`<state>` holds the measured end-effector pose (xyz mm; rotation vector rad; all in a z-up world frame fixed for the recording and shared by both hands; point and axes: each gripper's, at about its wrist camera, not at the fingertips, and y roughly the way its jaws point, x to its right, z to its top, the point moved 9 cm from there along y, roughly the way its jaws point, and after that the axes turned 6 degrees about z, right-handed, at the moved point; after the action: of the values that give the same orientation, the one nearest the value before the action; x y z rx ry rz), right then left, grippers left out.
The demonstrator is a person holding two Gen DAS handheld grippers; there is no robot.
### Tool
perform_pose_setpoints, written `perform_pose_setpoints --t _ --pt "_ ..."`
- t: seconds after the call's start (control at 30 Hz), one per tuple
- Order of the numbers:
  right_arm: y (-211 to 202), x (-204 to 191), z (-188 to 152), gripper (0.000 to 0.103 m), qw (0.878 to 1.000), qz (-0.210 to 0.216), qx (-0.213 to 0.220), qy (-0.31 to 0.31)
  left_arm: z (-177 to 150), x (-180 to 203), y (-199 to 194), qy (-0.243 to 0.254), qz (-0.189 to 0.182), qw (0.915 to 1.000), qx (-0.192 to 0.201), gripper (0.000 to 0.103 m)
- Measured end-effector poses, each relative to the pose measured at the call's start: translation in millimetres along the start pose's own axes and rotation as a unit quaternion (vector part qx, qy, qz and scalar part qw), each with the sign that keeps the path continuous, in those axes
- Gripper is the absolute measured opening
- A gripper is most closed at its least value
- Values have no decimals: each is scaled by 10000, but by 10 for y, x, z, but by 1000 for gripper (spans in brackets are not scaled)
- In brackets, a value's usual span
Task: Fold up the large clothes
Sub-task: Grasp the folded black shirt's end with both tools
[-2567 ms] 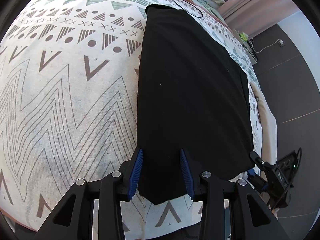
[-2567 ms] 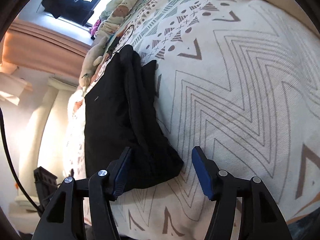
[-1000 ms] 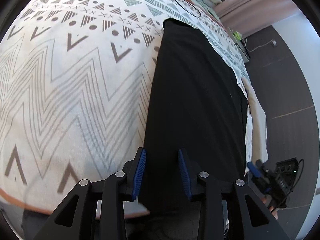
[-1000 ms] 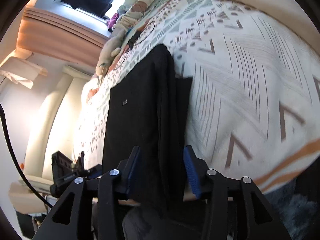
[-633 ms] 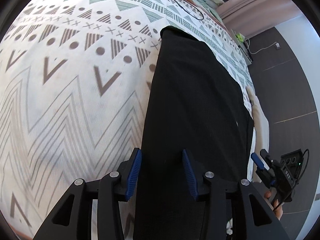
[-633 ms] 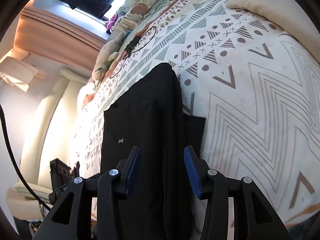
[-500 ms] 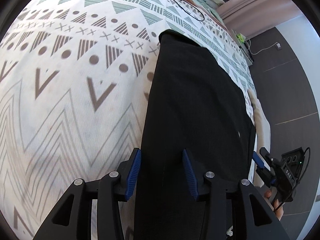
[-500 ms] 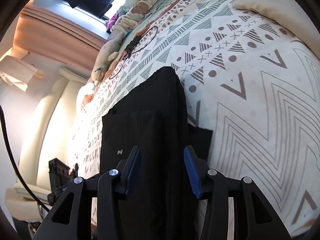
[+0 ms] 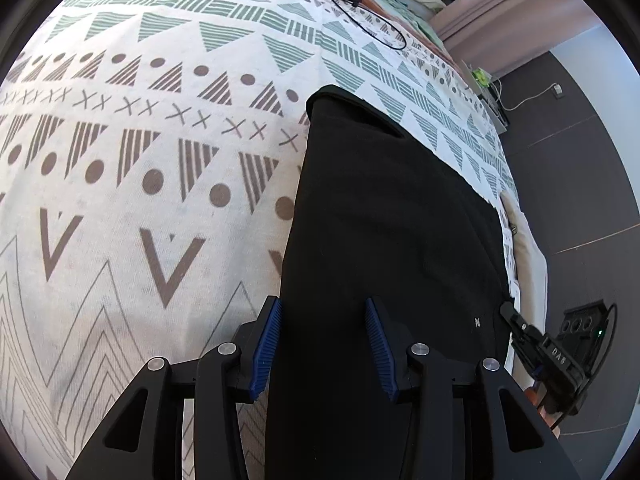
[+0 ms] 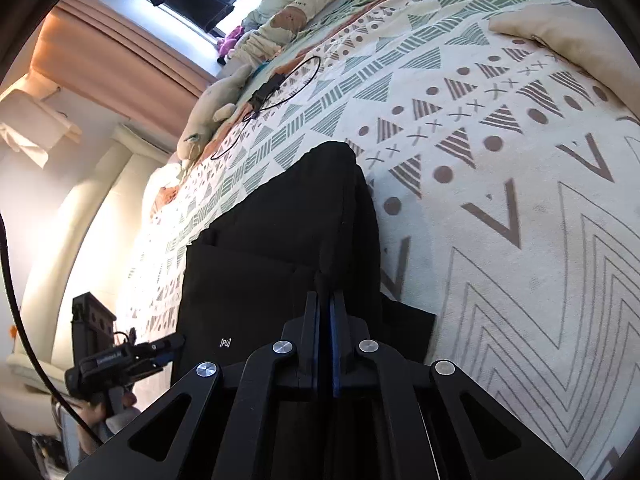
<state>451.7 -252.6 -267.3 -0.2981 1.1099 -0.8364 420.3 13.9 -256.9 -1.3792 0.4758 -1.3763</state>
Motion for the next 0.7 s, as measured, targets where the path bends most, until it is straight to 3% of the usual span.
perform_pose_setpoints --t 0.47,0.7 --pt "55 473 -172 5 9969 -23 -58 781 182 121 251 77 82 9999 -66 46" --pt "-202 453 -206 41 9961 146 -238 839 192 162 250 198 201 9996 -19 46"
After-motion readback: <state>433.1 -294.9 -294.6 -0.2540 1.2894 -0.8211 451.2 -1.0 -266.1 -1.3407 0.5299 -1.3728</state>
